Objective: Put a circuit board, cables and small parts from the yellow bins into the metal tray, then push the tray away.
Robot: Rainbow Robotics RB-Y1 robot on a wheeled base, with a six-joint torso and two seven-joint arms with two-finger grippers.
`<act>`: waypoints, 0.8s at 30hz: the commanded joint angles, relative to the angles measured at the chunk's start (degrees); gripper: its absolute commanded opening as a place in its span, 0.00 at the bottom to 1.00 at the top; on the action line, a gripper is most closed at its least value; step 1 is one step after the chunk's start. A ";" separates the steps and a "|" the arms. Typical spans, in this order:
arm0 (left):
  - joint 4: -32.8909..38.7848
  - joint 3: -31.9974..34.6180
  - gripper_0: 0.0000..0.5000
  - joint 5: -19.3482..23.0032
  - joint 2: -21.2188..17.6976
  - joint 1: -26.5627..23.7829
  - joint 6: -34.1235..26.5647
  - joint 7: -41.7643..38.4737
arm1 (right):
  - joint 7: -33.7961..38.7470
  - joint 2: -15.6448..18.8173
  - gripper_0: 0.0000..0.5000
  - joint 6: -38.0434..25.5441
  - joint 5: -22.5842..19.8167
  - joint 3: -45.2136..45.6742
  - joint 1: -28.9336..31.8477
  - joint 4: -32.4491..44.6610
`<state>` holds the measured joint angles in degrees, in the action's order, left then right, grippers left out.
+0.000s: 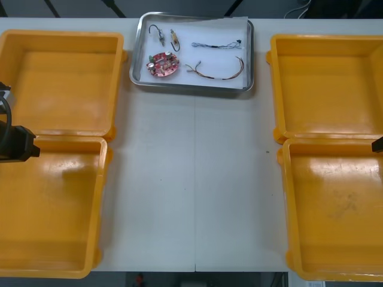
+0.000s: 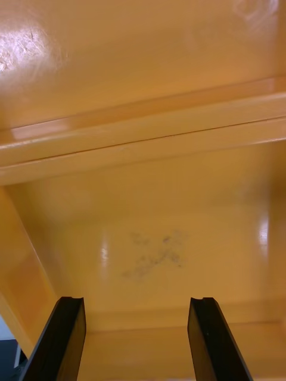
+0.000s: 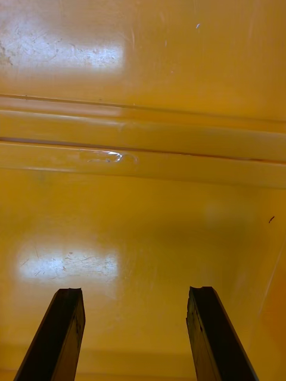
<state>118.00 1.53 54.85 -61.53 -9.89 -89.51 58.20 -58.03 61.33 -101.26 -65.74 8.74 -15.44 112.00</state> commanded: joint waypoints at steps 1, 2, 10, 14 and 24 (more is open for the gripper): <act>0.39 0.93 1.00 0.35 -2.54 0.75 0.12 3.76 | -0.51 2.48 1.00 -0.34 1.84 2.07 2.96 5.25; 0.39 0.93 1.00 0.35 -2.54 0.75 0.12 3.76 | -0.68 2.48 1.00 -0.25 2.02 2.07 3.49 5.78; 0.39 0.93 1.00 0.35 -2.54 0.75 0.12 3.76 | -2.09 0.54 1.00 1.15 4.30 2.07 5.07 8.15; 0.39 0.93 1.00 0.35 -2.54 0.75 0.12 3.76 | -3.41 -0.95 1.00 1.15 5.71 2.07 5.07 8.85; 0.39 0.93 1.00 0.35 -2.54 0.75 0.12 3.76 | -4.73 -1.21 1.00 1.06 5.53 2.07 5.24 10.52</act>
<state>118.00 1.53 54.85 -61.53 -9.89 -89.51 58.20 -59.35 60.54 -100.49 -60.44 8.89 -10.87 121.06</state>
